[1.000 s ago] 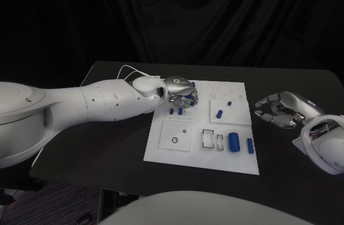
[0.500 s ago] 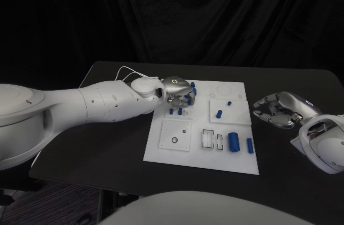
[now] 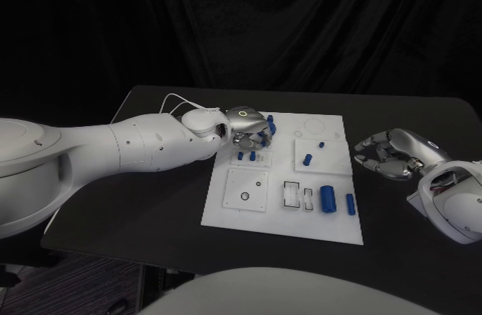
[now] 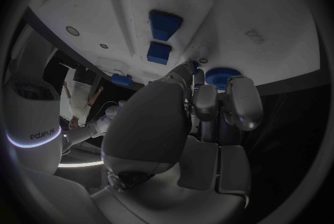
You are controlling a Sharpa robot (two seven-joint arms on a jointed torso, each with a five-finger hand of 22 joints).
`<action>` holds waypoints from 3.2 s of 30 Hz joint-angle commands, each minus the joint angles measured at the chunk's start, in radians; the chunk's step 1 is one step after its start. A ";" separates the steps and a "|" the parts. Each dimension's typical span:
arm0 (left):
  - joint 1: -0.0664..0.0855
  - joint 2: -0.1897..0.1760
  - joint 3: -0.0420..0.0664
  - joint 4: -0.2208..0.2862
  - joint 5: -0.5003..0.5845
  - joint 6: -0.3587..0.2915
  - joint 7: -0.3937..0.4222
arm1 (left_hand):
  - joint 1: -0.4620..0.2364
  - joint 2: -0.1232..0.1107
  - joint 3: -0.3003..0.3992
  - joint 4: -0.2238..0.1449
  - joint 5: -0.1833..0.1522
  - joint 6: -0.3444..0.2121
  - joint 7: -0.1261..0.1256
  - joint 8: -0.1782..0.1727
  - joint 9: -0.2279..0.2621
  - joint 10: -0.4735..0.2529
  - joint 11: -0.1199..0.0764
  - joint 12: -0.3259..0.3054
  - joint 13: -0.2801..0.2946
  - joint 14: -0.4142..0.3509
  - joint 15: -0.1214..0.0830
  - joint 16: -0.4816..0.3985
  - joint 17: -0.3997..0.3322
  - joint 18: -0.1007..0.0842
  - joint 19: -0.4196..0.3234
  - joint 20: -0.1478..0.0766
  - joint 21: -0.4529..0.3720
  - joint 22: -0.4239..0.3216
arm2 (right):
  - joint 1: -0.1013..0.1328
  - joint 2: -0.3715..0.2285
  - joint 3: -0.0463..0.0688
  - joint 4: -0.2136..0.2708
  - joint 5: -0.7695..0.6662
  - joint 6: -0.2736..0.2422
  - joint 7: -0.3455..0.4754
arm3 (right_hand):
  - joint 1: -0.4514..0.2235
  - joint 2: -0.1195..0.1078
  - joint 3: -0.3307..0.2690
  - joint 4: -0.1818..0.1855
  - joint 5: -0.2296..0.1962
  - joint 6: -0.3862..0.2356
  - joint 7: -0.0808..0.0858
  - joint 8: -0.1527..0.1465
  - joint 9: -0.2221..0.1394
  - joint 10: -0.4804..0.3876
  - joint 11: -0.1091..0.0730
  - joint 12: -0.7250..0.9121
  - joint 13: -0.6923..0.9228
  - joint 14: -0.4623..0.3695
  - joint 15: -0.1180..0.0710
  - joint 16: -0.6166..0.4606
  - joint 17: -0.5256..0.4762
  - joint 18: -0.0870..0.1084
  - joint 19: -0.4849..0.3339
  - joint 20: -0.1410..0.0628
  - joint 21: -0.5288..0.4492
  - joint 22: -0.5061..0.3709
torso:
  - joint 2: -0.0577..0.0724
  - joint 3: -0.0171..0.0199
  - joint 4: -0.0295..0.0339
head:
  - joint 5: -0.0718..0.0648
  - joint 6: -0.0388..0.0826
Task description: Assemble the parts on the task board
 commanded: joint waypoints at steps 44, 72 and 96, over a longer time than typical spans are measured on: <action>0.026 -0.128 0.000 0.131 -0.002 -0.003 -0.050 | -0.006 -0.026 0.039 -0.008 -0.007 0.002 0.004 -0.021 0.001 0.041 0.006 -0.027 -0.003 -0.008 0.003 -0.026 -0.034 -0.017 -0.001 -0.001 -0.014 0.143 | -0.010 -0.003 0.000 -0.003 0.005 0.010 -0.002 | 0.000 0.002 0.011 -0.001 0.006 0.010 -0.001 0.001 -0.003 -0.004 -0.003 -0.004 -0.005 0.010 0.001 -0.006 -0.004 0.012 0.000 -0.001 -0.013 0.118 | 0.000 -0.0008 0.0052 | 0.000 0.000; 0.011 -0.104 0.000 0.106 -0.002 0.016 -0.064 | -0.010 -0.031 0.044 -0.009 -0.012 -0.005 0.003 -0.027 0.000 0.042 0.006 -0.034 -0.004 -0.017 0.003 -0.034 -0.047 -0.017 -0.005 0.001 -0.020 0.142 | -0.011 -0.001 0.000 -0.005 0.006 0.010 -0.001 | 0.001 0.002 0.013 -0.003 0.006 0.010 0.000 0.001 -0.004 -0.004 -0.003 -0.004 -0.005 0.010 0.001 -0.006 -0.005 0.012 0.001 -0.002 -0.013 0.118 | -0.002 0.0001 0.0048 | -0.001 0.000; 0.003 -0.085 0.000 0.077 -0.002 0.032 -0.073 | -0.052 -0.070 0.058 0.010 -0.067 -0.112 -0.037 -0.050 -0.028 -0.033 0.035 -0.106 -0.025 -0.055 0.024 -0.073 -0.109 -0.008 -0.030 0.016 -0.080 0.130 | -0.011 0.002 0.000 -0.007 0.006 0.014 -0.003 | 0.002 0.002 0.015 -0.004 0.006 0.010 0.000 0.000 -0.005 -0.004 -0.003 -0.004 -0.004 0.010 0.001 -0.006 -0.004 0.012 0.000 -0.002 -0.014 0.118 | -0.001 0.0002 0.0053 | -0.001 0.000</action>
